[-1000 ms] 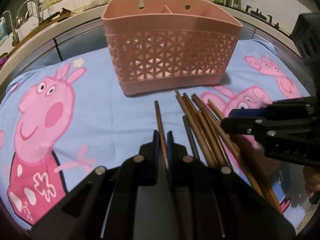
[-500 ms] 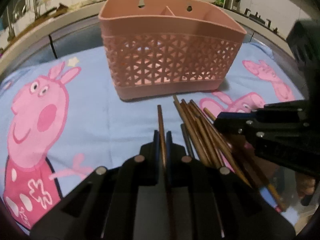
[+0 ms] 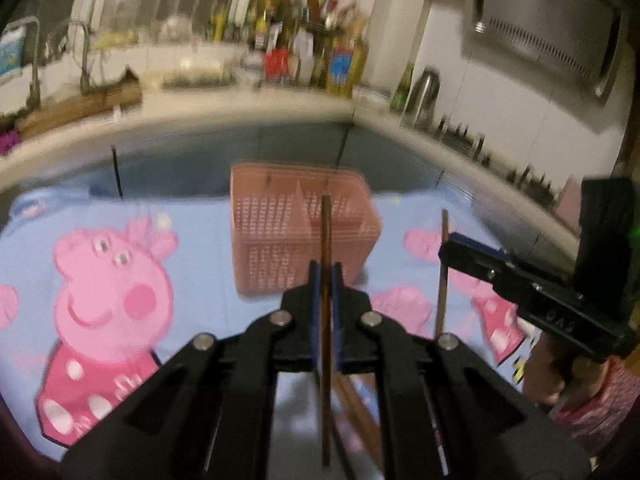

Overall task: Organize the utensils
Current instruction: 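Lift the left tool's chopstick into the pink caddy while the right tool drops its chopstick in too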

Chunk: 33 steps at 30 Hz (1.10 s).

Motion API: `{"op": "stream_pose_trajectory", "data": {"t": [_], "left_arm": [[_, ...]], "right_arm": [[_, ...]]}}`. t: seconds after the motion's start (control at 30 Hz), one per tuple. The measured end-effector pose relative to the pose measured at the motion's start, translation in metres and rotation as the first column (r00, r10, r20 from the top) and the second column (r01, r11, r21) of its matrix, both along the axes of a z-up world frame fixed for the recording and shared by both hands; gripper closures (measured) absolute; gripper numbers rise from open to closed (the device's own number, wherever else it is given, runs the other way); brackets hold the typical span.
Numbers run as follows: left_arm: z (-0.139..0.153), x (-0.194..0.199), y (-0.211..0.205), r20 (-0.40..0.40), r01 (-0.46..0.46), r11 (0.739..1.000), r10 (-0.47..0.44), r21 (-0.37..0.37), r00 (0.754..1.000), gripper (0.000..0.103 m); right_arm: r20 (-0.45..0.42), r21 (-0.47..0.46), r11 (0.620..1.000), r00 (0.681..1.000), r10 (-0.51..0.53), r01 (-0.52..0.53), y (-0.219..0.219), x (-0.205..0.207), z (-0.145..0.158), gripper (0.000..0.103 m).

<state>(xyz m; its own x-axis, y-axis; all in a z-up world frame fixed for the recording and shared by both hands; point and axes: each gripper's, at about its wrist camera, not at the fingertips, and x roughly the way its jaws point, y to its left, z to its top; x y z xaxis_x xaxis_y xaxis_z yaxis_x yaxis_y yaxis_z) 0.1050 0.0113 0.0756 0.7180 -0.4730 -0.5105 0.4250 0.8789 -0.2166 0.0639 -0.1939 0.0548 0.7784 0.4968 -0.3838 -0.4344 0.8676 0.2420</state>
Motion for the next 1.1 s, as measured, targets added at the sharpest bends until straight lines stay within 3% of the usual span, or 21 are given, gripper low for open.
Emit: {"op": "stream_pose_trajectory", "data": {"t": [0.23, 0.43, 0.57, 0.67, 0.77, 0.87, 0.9, 0.97, 1.0, 1.1], "left_arm": [[0.091, 0.003, 0.009, 0.181, -0.023, 0.998, 0.034, -0.066, 0.983, 0.098], [0.136, 0.046, -0.004, 0.308, -0.112, 0.993, 0.116, -0.03, 0.944, 0.098], [0.124, 0.084, -0.015, 0.293, -0.137, 0.99, 0.126, 0.018, 0.948, 0.098], [0.093, 0.116, -0.021, 0.23, -0.145, 0.987, 0.126, 0.067, 0.965, 0.098], [0.061, 0.14, -0.023, 0.135, -0.142, 0.986, 0.129, 0.09, 0.982, 0.098], [0.034, 0.154, -0.025, 0.056, -0.149, 0.982, 0.143, 0.117, 0.988, 0.098], [0.026, 0.156, -0.026, 0.035, -0.156, 0.979, 0.153, 0.13, 0.988, 0.096], [0.019, 0.158, -0.026, 0.003, -0.161, 0.975, 0.162, 0.151, 0.987, 0.076], [0.018, 0.155, -0.025, 0.004, -0.178, 0.972, 0.179, 0.154, 0.984, 0.061], [0.033, 0.136, -0.015, 0.061, -0.223, 0.968, 0.217, 0.114, 0.974, 0.059]], "right_arm": [[0.137, 0.089, 0.996, 0.991, -0.005, -0.008, -0.01, 0.019, 0.075, 0.103], [0.214, 0.084, 0.996, 0.976, -0.033, 0.015, 0.002, 0.071, 0.126, 0.103], [0.254, 0.036, 0.998, 0.965, -0.059, 0.051, 0.019, 0.107, 0.13, 0.103], [0.216, -0.001, 0.998, 0.975, -0.058, 0.06, 0.029, 0.13, 0.113, 0.103], [0.115, -0.026, 0.998, 0.992, -0.06, 0.064, 0.035, 0.154, 0.08, 0.103], [-0.058, -0.018, 0.999, 0.997, -0.046, 0.045, 0.035, 0.177, 0.045, 0.103], [-0.077, -0.013, 0.999, 0.996, -0.053, 0.052, 0.035, 0.178, 0.039, 0.103], [-0.107, -0.01, 0.997, 0.992, -0.072, 0.072, 0.032, 0.179, 0.033, 0.103], [-0.119, -0.002, 0.996, 0.989, -0.09, 0.09, 0.029, 0.179, 0.033, 0.103], [-0.074, 0.018, 0.994, 0.992, -0.107, 0.109, 0.024, 0.165, 0.048, 0.103]]}}
